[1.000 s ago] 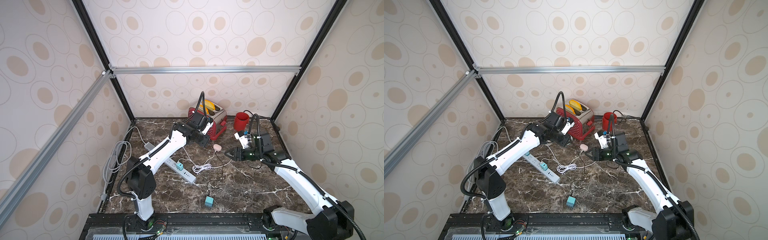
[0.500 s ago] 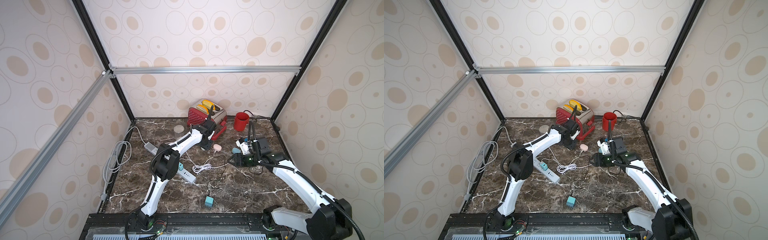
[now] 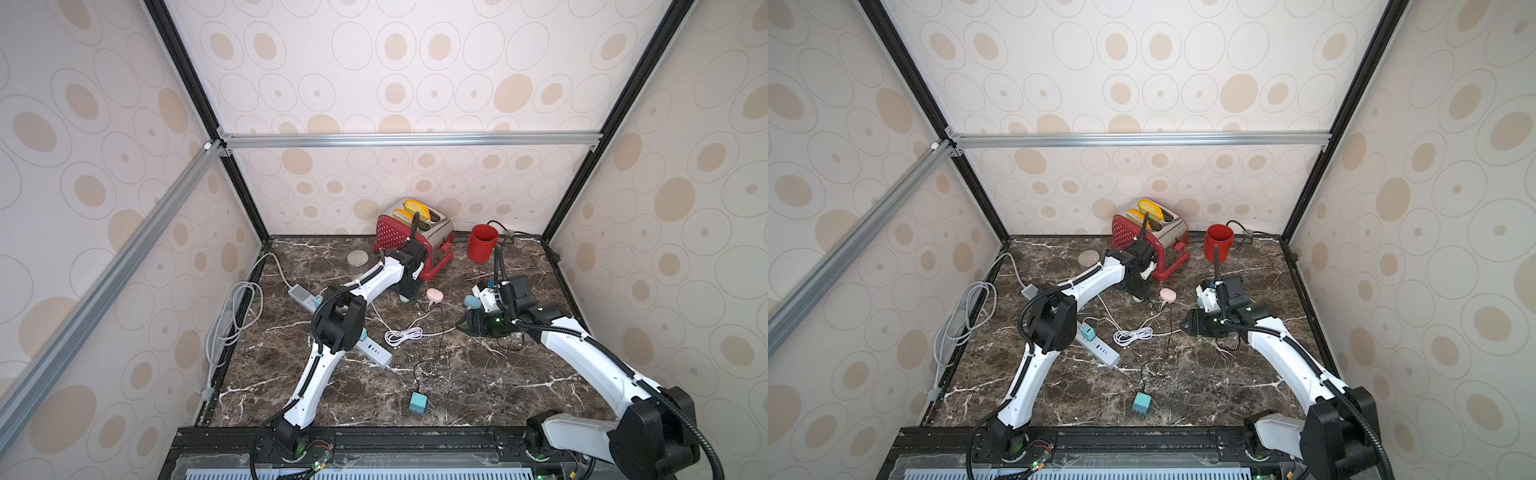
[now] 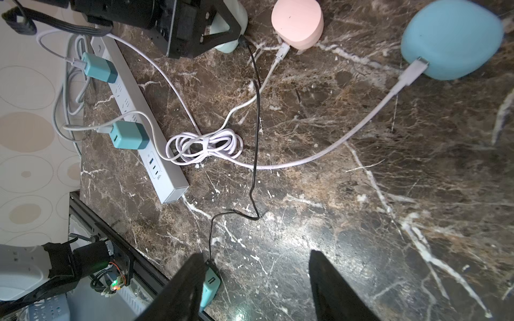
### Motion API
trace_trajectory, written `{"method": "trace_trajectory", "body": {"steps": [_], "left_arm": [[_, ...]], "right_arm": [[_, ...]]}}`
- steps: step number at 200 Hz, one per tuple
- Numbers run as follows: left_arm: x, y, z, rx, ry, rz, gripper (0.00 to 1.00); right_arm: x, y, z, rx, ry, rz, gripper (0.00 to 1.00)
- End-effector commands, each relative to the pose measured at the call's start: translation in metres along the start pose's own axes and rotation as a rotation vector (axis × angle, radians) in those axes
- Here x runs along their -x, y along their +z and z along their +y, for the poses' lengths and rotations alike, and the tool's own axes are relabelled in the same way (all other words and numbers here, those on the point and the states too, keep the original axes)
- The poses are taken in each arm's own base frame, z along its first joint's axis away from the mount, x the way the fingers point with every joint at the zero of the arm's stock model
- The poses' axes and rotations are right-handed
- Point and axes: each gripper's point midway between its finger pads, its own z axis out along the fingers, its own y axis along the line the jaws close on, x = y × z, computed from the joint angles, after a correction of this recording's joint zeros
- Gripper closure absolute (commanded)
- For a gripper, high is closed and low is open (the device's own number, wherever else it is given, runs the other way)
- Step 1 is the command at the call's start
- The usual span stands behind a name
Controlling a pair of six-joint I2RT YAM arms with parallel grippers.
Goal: Charge the bluetooth headset
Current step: Place the bluetooth headset at the center of the board.
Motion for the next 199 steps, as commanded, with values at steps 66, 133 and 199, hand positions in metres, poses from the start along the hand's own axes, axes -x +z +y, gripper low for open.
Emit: {"method": "trace_trajectory", "body": {"steps": [66, 133, 199], "left_arm": [[0.032, -0.132, 0.012, 0.013, -0.025, -0.303, 0.33], [-0.065, -0.204, 0.033, 0.017, -0.163, -0.56, 0.3], [-0.173, -0.184, 0.059, 0.136, -0.231, -0.512, 0.29]], "right_arm": [[-0.033, 0.001, 0.017, 0.046, 0.096, 0.115, 0.31], [-0.115, 0.038, 0.02, -0.117, 0.31, 0.292, 0.39], [-0.149, 0.073, 0.042, -0.3, 0.403, 0.306, 0.34]]}}
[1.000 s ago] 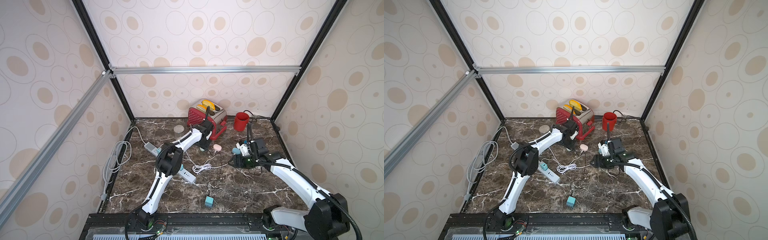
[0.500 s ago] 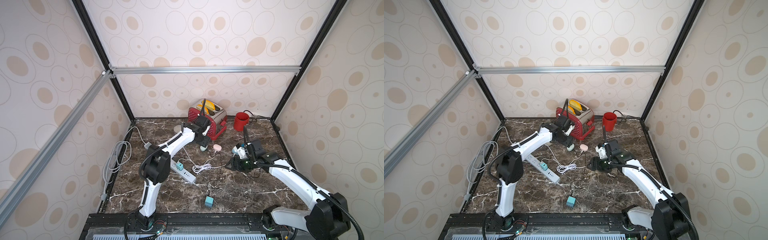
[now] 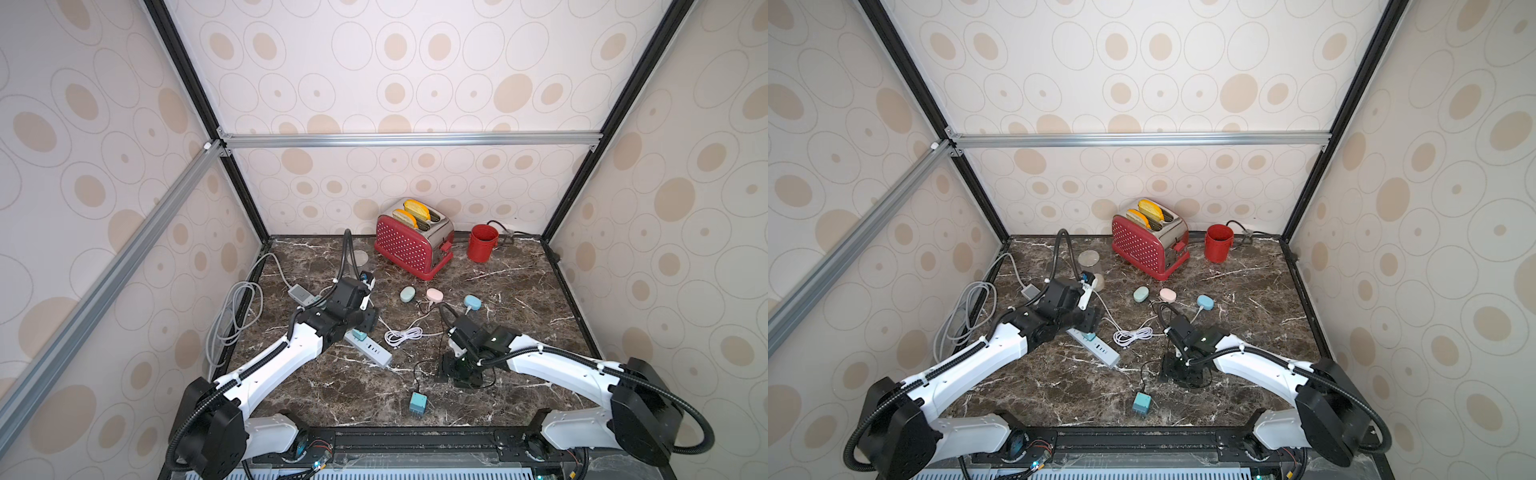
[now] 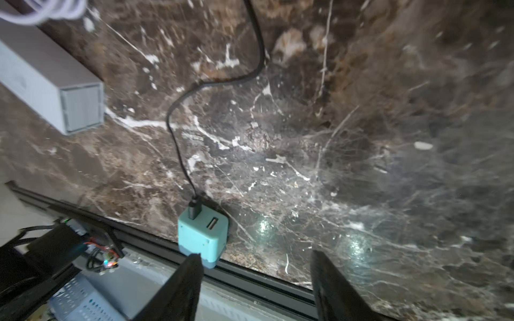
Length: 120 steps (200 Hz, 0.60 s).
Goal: Charge the bluetooth headset
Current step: Place the bluetooth headset at the center of the board, then pick up the plug from the center of the board.
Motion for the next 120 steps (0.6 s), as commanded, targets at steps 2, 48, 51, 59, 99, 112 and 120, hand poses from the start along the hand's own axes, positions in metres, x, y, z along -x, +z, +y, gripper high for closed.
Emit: {"method": "trace_trajectory", "body": {"steps": [2, 48, 51, 59, 99, 112, 120], "left_arm": [[0.004, -0.019, 0.015, 0.049, -0.046, -0.095, 0.29], [-0.014, -0.023, 0.011, 0.001, -0.092, -0.131, 0.29], [-0.013, -0.023, 0.01, -0.006, -0.095, -0.136, 0.29], [-0.015, -0.022, 0.006, -0.027, -0.099, -0.137, 0.29], [-0.017, -0.026, -0.003, -0.09, -0.11, -0.146, 0.3], [-0.015, -0.031, -0.006, -0.113, -0.116, -0.17, 0.3], [-0.014, -0.034, -0.009, -0.133, -0.117, -0.182, 0.31]], "right_arm": [[0.005, 0.006, 0.01, -0.049, 0.129, -0.074, 0.34], [-0.01, 0.017, 0.036, -0.098, 0.109, -0.051, 0.35], [-0.012, 0.017, 0.037, -0.105, 0.106, -0.05, 0.35], [-0.015, 0.019, 0.039, -0.113, 0.105, -0.048, 0.35], [-0.026, 0.028, 0.039, -0.156, 0.135, -0.045, 0.31], [-0.028, 0.033, 0.038, -0.169, 0.15, -0.034, 0.28], [-0.03, 0.036, 0.039, -0.173, 0.152, -0.026, 0.27]]}}
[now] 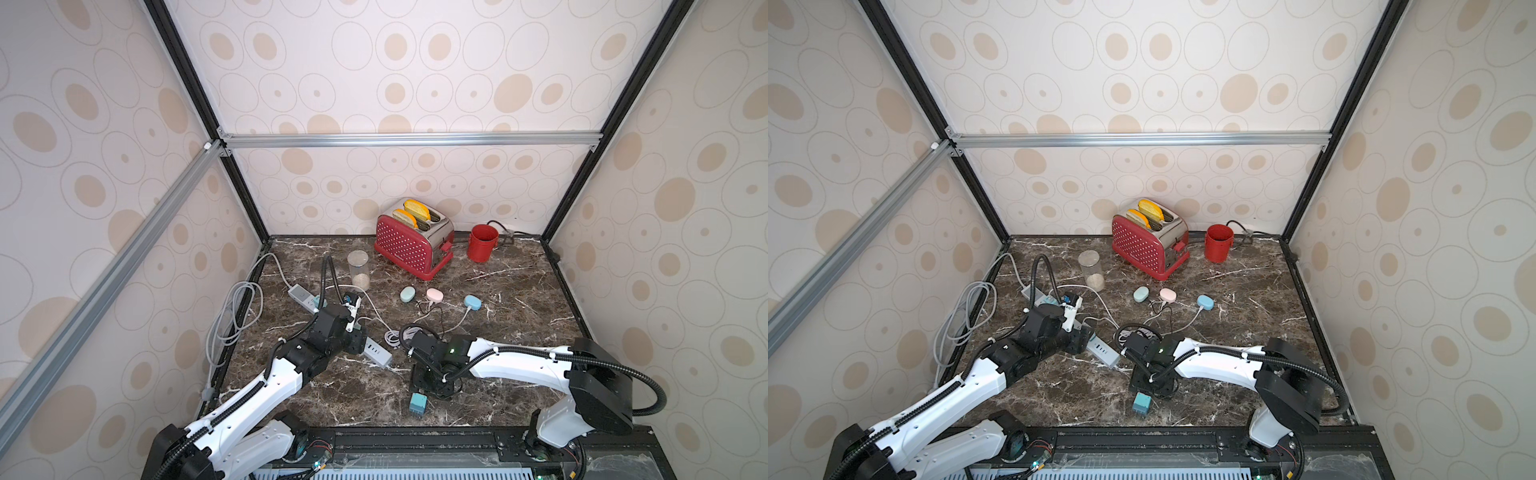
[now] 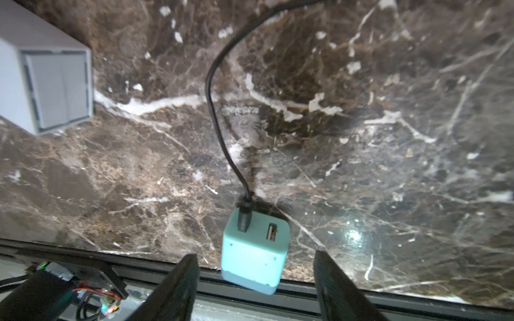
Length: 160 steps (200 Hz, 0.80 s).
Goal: Charge the bluetooth headset
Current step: Pick up the plug from the center of the board.
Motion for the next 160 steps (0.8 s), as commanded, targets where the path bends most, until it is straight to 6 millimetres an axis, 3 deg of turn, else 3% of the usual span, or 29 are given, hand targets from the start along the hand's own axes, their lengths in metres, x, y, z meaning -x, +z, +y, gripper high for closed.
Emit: {"method": "trace_trajectory", "body": {"steps": [1, 35, 117, 160], "left_arm": [[0.012, -0.01, -0.009, -0.065, -0.043, -0.069, 0.31], [0.01, -0.018, -0.022, -0.151, -0.07, -0.07, 0.32], [0.008, -0.022, -0.019, -0.14, -0.09, -0.088, 0.32], [0.009, -0.016, -0.017, -0.122, -0.091, -0.08, 0.31]], "right_arm": [[-0.002, 0.008, -0.009, -0.067, 0.076, -0.002, 0.28], [-0.003, 0.013, -0.002, -0.077, 0.068, 0.0, 0.29], [-0.004, 0.026, 0.005, -0.062, 0.076, 0.019, 0.4], [0.007, 0.01, 0.006, -0.038, 0.056, -0.032, 0.62]]}}
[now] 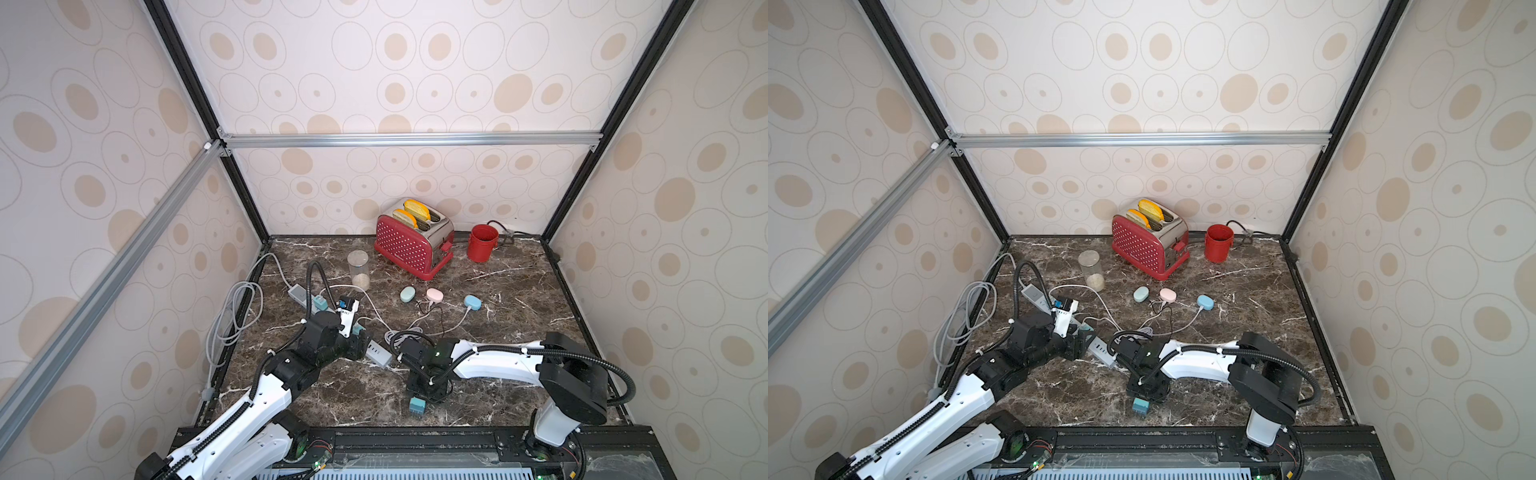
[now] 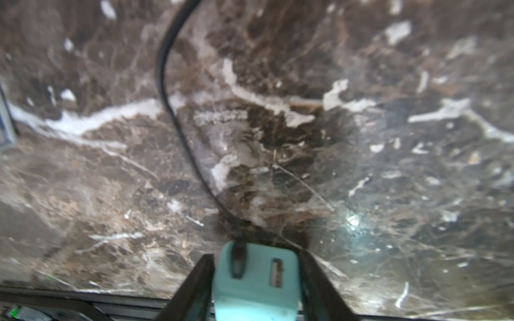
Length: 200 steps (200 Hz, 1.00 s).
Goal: Charge the bluetooth headset
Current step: Pick up the plug from the center of the board.
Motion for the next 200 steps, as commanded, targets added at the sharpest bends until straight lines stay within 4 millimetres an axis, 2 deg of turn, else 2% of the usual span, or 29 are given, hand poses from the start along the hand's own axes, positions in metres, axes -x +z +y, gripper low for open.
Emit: {"method": "trace_trajectory", "body": {"steps": [1, 25, 50, 87, 107, 125, 144, 200], "left_arm": [[0.009, 0.001, 0.003, 0.017, -0.025, -0.027, 0.31], [0.019, 0.006, 0.002, 0.021, -0.033, -0.052, 0.31], [0.034, 0.011, -0.008, -0.033, -0.017, -0.117, 0.31], [0.064, 0.004, -0.039, -0.199, 0.092, -0.285, 0.31], [0.078, -0.003, -0.06, -0.306, 0.184, -0.36, 0.3], [0.083, -0.007, -0.079, -0.396, 0.273, -0.386, 0.3], [0.092, -0.008, -0.086, -0.426, 0.291, -0.414, 0.28], [0.12, -0.004, -0.109, -0.544, 0.219, -0.446, 0.27]], "right_arm": [[0.009, -0.015, 0.001, 0.012, 0.002, -0.053, 0.63], [0.035, -0.043, 0.009, 0.078, -0.033, -0.113, 0.71], [0.071, -0.084, 0.019, 0.145, -0.105, -0.204, 0.71], [0.131, -0.149, 0.035, 0.253, -0.206, -0.402, 0.7], [0.154, -0.177, 0.049, 0.305, -0.259, -0.488, 0.69], [0.165, -0.198, 0.063, 0.337, -0.303, -0.545, 0.68], [0.172, -0.215, 0.076, 0.37, -0.344, -0.593, 0.68], [0.175, -0.24, 0.101, 0.481, -0.412, -0.659, 0.66]]}}
